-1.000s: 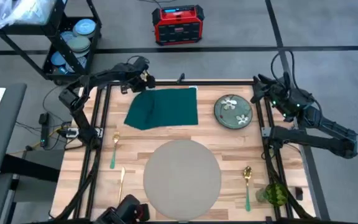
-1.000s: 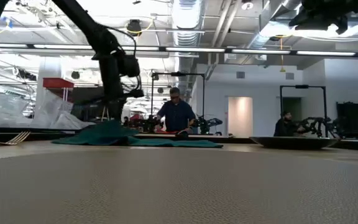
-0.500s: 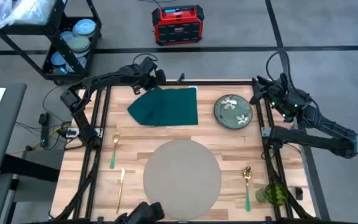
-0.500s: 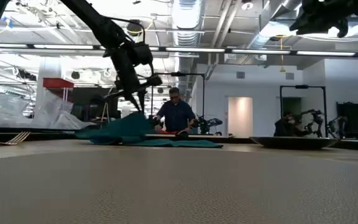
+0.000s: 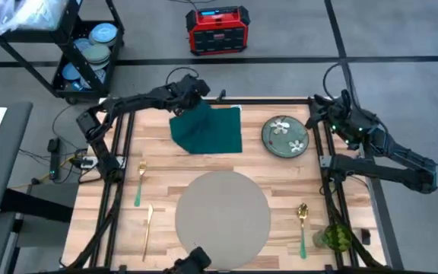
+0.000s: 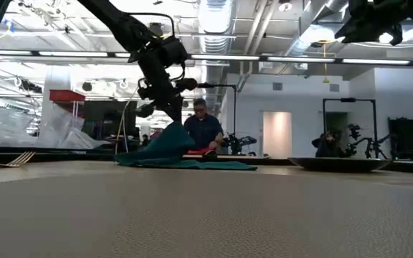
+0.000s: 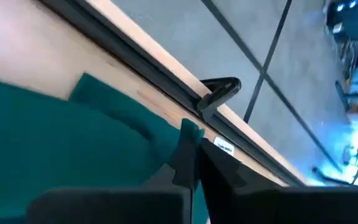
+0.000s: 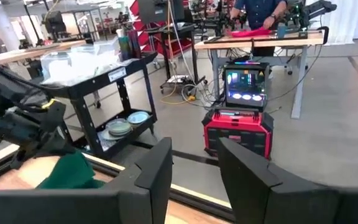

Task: Set table place
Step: Fold the green napkin

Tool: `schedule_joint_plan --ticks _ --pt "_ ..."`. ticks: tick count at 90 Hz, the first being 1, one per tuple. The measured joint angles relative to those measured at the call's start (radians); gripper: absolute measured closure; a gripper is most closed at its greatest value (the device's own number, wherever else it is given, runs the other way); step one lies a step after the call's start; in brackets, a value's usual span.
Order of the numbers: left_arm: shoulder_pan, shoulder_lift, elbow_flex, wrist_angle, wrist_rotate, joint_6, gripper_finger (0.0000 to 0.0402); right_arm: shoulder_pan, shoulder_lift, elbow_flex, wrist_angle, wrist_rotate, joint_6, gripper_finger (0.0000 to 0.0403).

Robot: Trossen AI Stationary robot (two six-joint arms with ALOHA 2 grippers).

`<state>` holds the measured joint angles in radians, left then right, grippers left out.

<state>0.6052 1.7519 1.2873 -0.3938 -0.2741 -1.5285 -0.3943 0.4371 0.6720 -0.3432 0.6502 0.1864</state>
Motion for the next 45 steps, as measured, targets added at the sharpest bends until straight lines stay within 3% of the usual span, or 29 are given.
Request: schedule_joint_plan --ticks 24,45 --pt "-0.068 0.028 0.001 0.022 -0.12 -0.183 0.0402 0.0 0.0 0.0 -0.002 -0.041 0.0 0.0285" --pt "-0.105 0.184 0.0 0.306 0.01 -0.223 0.0401 0.0 0.0 0.0 -0.023 -0.077 0.0 0.0285"
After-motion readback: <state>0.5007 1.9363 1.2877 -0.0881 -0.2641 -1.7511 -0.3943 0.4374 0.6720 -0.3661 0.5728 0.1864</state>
